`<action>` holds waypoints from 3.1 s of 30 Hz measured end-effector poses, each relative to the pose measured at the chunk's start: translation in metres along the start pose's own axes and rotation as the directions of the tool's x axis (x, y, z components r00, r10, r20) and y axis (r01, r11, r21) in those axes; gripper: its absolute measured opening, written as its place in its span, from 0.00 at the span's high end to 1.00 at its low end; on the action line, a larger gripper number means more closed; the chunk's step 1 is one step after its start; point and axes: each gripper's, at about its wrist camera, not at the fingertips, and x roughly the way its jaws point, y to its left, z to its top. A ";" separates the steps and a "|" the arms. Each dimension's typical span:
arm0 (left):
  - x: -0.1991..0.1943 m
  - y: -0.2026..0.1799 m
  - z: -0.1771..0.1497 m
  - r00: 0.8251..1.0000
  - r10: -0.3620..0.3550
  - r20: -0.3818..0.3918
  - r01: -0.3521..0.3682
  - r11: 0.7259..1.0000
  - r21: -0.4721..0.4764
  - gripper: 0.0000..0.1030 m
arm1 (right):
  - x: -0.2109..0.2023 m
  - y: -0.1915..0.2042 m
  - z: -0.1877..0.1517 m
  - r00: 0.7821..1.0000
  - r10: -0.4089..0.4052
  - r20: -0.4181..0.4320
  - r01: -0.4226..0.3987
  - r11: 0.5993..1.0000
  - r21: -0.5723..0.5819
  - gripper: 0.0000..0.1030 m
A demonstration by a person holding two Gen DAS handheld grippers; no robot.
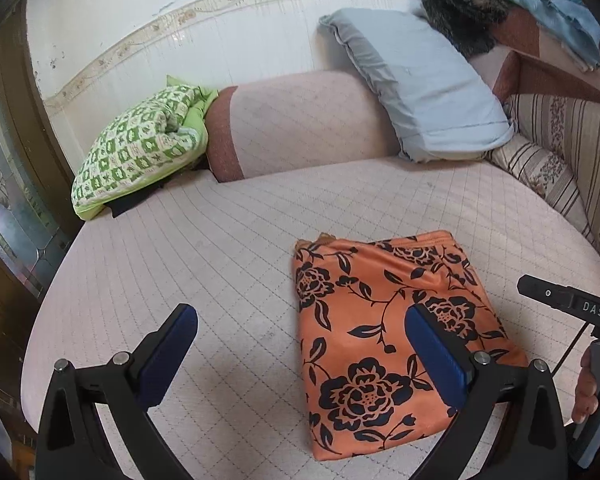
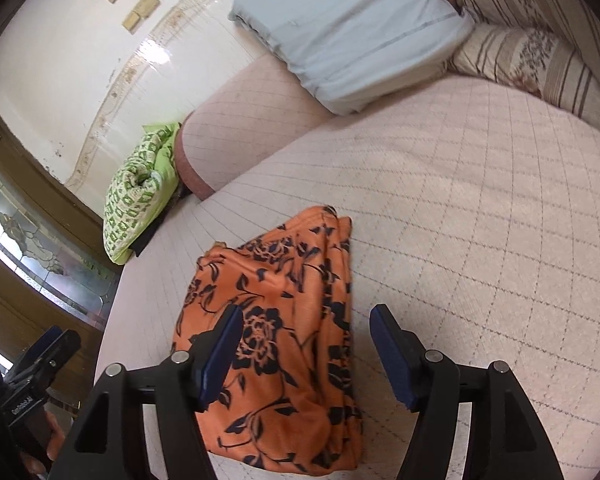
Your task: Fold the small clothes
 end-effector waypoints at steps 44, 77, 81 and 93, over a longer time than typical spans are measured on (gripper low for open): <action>0.197 0.030 -0.042 0.572 -0.767 -0.292 0.661 0.642 -0.389 0.00 | 0.127 -0.029 -0.005 0.879 0.341 -0.333 -0.285 0.936 0.206 0.25; 0.117 0.073 -0.018 0.787 -0.581 -0.207 0.511 0.802 -0.309 0.56 | 0.093 0.081 -0.029 0.908 0.289 -0.303 -0.325 0.943 -0.074 0.53; 0.101 0.083 -0.023 0.808 -0.554 -0.200 0.486 0.819 -0.305 0.56 | 0.090 0.098 -0.039 0.899 0.306 -0.312 -0.348 0.934 -0.088 0.53; 0.088 0.082 -0.038 0.838 -0.500 -0.219 0.428 0.851 -0.305 0.56 | 0.098 0.121 -0.067 0.894 0.277 -0.352 -0.337 0.933 -0.124 0.53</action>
